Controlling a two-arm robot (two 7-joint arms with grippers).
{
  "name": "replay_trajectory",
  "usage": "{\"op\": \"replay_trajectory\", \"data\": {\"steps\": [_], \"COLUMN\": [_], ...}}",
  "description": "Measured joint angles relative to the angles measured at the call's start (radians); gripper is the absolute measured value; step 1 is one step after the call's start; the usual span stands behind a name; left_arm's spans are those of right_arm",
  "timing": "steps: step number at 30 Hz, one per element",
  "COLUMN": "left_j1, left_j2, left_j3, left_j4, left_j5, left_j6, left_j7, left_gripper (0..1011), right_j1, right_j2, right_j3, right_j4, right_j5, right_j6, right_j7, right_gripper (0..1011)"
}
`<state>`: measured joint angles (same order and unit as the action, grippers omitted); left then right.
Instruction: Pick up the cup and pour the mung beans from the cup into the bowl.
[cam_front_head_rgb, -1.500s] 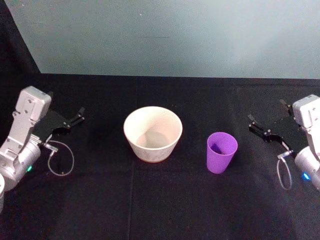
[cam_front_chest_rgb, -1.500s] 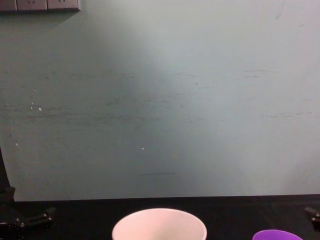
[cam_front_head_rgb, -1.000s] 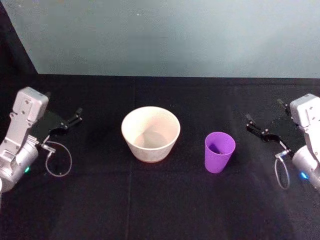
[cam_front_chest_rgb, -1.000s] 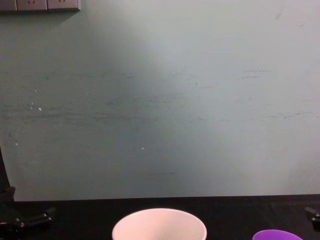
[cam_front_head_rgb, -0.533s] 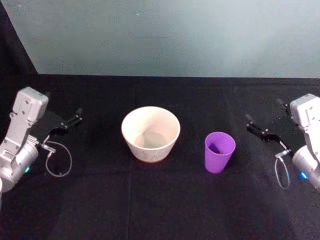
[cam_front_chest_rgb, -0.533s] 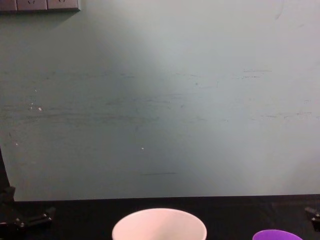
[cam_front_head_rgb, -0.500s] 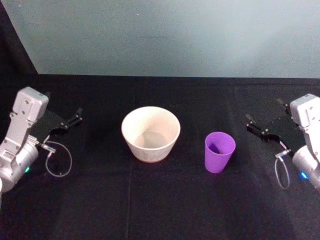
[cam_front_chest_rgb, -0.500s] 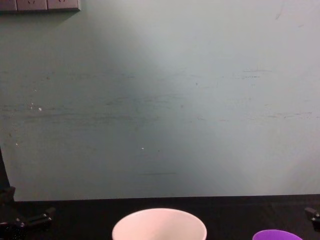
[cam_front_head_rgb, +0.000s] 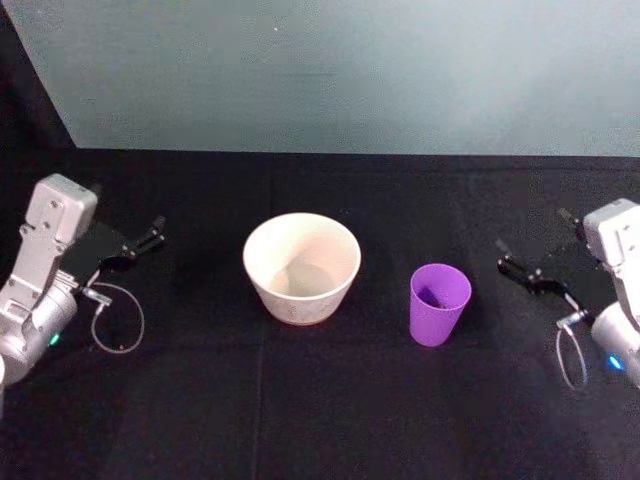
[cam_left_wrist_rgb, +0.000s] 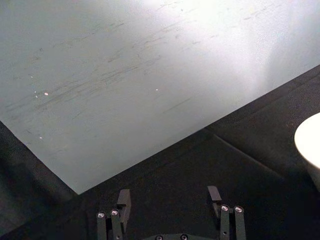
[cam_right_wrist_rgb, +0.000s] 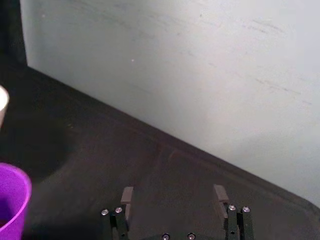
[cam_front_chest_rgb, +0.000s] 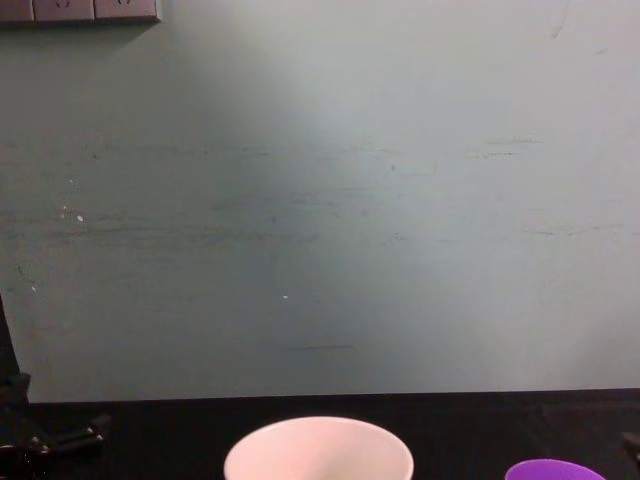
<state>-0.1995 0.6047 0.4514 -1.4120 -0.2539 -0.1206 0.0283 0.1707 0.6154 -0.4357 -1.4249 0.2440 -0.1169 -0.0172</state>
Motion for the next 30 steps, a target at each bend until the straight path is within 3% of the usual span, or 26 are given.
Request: {"op": "replay_trajectory", "data": {"steps": [5, 10, 18, 24, 30], "left_j1": [0.000, 0.000, 0.000, 0.000, 0.000], "left_j2": [0.000, 0.000, 0.000, 0.000, 0.000], "left_j3": [0.000, 0.000, 0.000, 0.000, 0.000], "left_j4": [0.000, 0.000, 0.000, 0.000, 0.000], "left_j5": [0.000, 0.000, 0.000, 0.000, 0.000], "left_j6": [0.000, 0.000, 0.000, 0.000, 0.000], "left_j7": [0.000, 0.000, 0.000, 0.000, 0.000], "left_gripper": [1000, 1000, 1000, 1000, 1000], "right_j1": [-0.044, -0.116, -0.209, -0.230, -0.219], "right_j2": [0.021, 0.069, 0.152, 0.164, 0.137], "right_j3": [0.017, 0.046, 0.087, 0.094, 0.079], "right_j4": [-0.035, -0.103, -0.190, -0.207, -0.199], "right_j5": [0.002, 0.039, 0.130, 0.177, 0.203], "right_j6": [0.003, 0.006, 0.012, 0.010, 0.013], "right_j7": [0.019, 0.073, 0.216, 0.301, 0.382], "right_gripper": [1003, 1003, 1003, 1003, 1003]}}
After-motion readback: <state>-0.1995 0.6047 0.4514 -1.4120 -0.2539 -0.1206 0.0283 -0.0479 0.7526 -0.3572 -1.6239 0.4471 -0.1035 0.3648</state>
